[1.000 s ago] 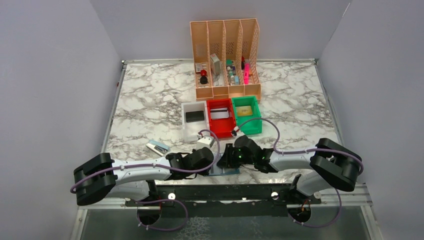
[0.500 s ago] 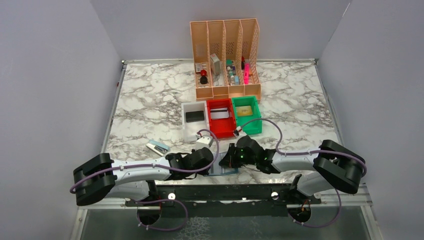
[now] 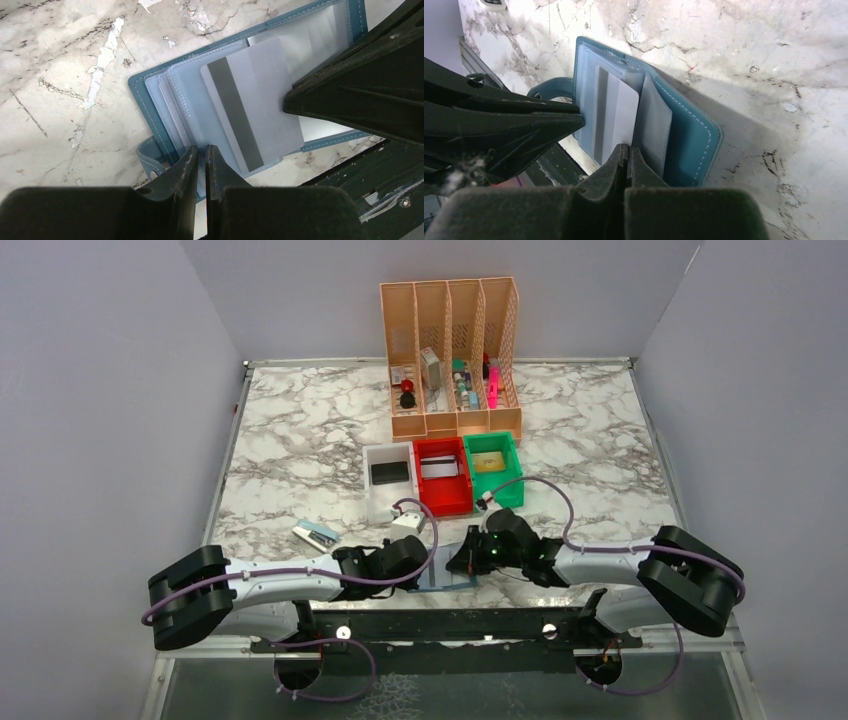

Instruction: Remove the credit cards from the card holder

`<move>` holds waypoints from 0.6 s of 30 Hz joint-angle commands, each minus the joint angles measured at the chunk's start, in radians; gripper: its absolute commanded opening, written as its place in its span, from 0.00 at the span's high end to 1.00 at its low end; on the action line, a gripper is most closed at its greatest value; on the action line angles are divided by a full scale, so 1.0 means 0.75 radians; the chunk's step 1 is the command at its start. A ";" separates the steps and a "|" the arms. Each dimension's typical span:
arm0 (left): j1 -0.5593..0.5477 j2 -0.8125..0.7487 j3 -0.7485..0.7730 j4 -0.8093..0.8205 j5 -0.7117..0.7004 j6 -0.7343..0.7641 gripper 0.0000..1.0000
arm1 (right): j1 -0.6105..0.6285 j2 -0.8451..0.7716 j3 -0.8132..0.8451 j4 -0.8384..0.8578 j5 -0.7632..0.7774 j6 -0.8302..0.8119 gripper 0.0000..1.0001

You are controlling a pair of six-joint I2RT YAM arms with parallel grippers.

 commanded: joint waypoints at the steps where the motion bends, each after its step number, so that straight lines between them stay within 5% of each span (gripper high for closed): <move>1: 0.003 0.034 -0.032 -0.067 -0.039 0.004 0.87 | -0.024 -0.039 -0.018 -0.058 -0.034 -0.078 0.99; 12: 0.002 -0.037 -0.002 -0.075 -0.041 0.018 0.83 | -0.031 -0.056 0.039 -0.255 0.091 -0.071 0.98; 18: 0.003 -0.117 0.057 -0.062 -0.069 0.005 0.54 | -0.031 0.006 0.038 -0.159 0.029 -0.068 0.99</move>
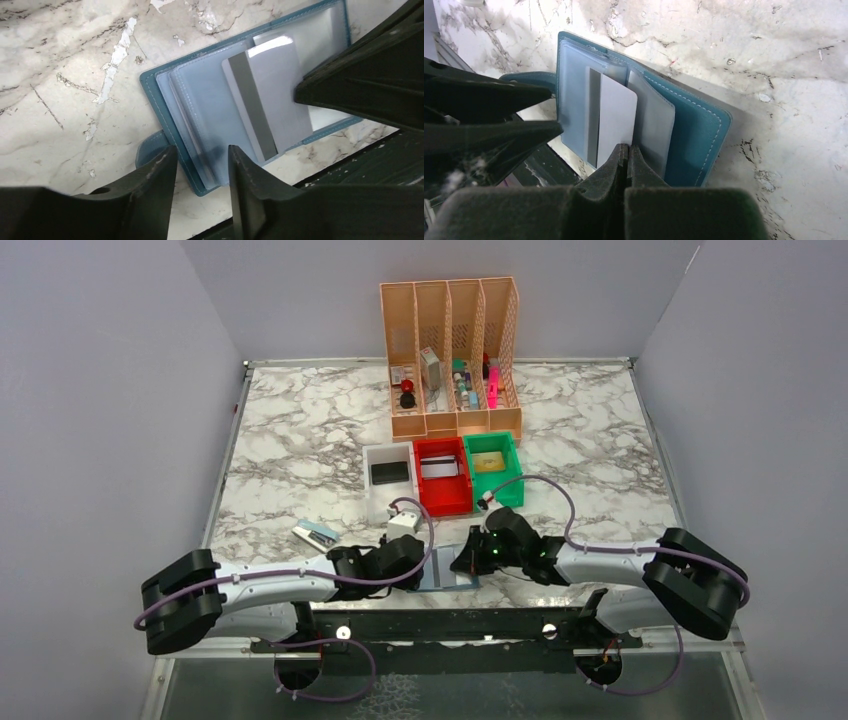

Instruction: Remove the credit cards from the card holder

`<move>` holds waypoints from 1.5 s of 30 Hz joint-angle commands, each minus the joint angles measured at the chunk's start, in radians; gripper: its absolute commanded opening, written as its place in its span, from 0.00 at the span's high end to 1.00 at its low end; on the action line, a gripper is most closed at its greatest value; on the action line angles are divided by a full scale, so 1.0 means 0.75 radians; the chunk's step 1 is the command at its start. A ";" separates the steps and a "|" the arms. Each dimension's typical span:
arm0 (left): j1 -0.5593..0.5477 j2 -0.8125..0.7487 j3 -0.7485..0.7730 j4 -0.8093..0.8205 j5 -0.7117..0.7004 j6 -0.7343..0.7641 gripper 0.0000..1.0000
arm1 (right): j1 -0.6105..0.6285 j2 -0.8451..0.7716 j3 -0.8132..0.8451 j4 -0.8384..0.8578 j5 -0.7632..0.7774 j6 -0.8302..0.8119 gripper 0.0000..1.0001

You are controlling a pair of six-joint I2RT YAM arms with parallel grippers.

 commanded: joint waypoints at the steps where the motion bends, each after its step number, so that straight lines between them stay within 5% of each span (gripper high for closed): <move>1: 0.002 -0.085 0.066 0.029 -0.062 0.001 0.53 | -0.007 0.065 0.012 0.002 -0.002 -0.005 0.99; 9: 0.003 -0.056 0.108 0.230 0.084 0.117 0.47 | -0.007 0.109 0.009 0.030 -0.010 0.015 0.99; 19: 0.003 0.078 -0.039 0.269 0.088 0.012 0.67 | -0.006 0.070 -0.035 0.083 0.012 0.076 0.95; 30: 0.003 0.069 -0.120 0.287 0.042 -0.059 0.88 | -0.007 0.063 -0.156 0.337 -0.027 0.234 0.71; 45: 0.002 0.082 -0.145 0.293 0.066 -0.074 0.93 | -0.009 0.172 -0.299 0.773 -0.115 0.401 0.84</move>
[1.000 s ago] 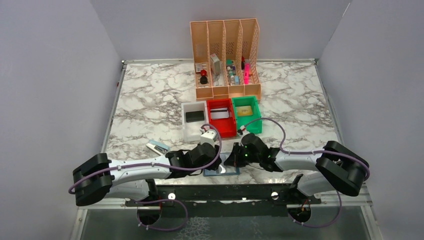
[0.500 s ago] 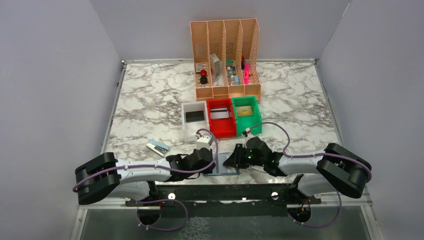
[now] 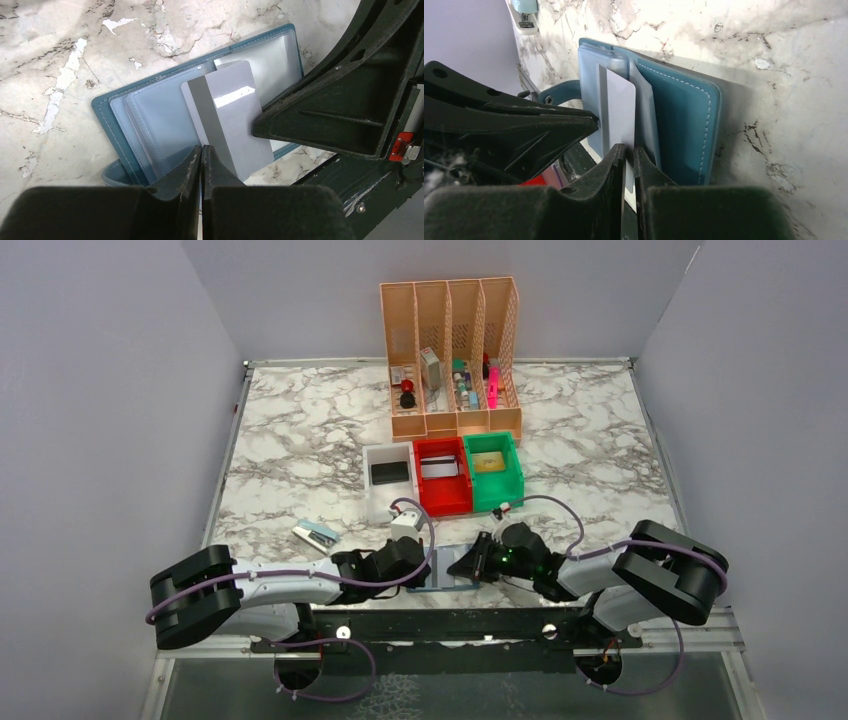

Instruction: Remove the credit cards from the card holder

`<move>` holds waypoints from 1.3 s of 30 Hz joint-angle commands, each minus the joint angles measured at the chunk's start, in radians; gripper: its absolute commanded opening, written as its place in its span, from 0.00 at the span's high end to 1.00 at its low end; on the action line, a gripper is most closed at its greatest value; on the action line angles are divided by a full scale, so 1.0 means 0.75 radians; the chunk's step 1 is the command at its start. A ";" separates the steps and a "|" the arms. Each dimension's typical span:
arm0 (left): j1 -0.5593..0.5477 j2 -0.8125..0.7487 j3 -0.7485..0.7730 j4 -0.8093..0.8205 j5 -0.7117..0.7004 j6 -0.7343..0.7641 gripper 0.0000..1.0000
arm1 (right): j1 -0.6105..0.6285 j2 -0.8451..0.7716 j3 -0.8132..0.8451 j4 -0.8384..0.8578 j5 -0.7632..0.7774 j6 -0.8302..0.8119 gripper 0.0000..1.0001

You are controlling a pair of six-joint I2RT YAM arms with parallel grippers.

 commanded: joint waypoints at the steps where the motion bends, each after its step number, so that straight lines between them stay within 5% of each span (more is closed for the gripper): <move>1: 0.001 0.017 -0.044 -0.068 0.016 -0.008 0.93 | -0.006 0.012 -0.028 0.127 -0.060 0.022 0.84; 9: 0.001 0.021 -0.042 -0.048 0.025 0.000 0.93 | -0.006 0.069 -0.018 0.207 -0.095 0.068 0.79; 16: 0.000 0.012 -0.043 -0.062 0.018 -0.001 0.94 | -0.011 0.063 -0.085 0.280 -0.049 0.110 0.98; 27: 0.000 -0.028 0.002 -0.175 -0.065 -0.021 0.95 | -0.024 -0.327 -0.049 -0.315 0.123 -0.084 0.99; 33: 0.001 -0.063 -0.011 -0.130 -0.039 0.002 0.93 | -0.026 -0.381 0.006 -0.429 0.100 -0.171 0.99; 39: 0.001 -0.107 0.058 -0.186 -0.025 0.076 0.80 | -0.026 -0.456 0.032 -0.431 0.040 -0.284 0.99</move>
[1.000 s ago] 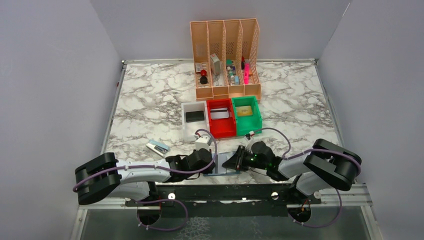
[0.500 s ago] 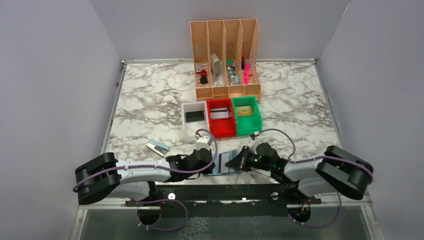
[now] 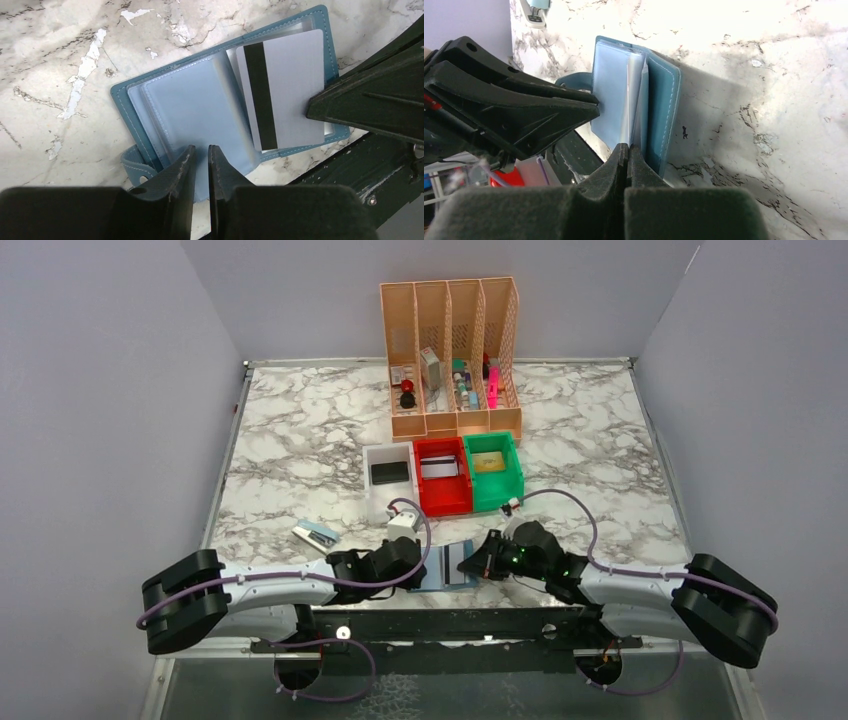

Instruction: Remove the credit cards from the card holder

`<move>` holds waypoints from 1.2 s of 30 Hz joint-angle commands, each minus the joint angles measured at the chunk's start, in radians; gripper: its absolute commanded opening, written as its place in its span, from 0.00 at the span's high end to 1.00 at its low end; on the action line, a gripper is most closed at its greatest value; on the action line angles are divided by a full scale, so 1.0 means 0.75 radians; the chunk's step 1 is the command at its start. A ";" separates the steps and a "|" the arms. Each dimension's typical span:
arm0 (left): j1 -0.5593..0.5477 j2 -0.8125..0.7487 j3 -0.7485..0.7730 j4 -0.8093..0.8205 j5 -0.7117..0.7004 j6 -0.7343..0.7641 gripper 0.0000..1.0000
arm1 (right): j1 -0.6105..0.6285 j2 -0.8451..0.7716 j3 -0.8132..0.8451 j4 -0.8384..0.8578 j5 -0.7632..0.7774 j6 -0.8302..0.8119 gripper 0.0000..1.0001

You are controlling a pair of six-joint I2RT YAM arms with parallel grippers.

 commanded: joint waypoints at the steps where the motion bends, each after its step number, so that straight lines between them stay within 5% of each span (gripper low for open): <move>1: 0.001 -0.048 0.070 -0.102 -0.006 0.088 0.78 | -0.005 -0.081 0.047 -0.077 -0.022 -0.149 0.99; 10: 0.053 -0.101 0.202 -0.214 -0.005 0.228 0.64 | -0.005 -0.265 0.122 -0.287 0.097 -0.316 0.99; 24: 0.113 -0.111 0.200 -0.244 0.026 0.262 0.62 | -0.005 -0.309 0.276 -0.382 0.155 -0.476 0.99; 36: 0.342 -0.309 0.194 -0.398 0.012 0.231 0.51 | -0.005 0.002 0.611 -0.424 0.626 -0.945 0.99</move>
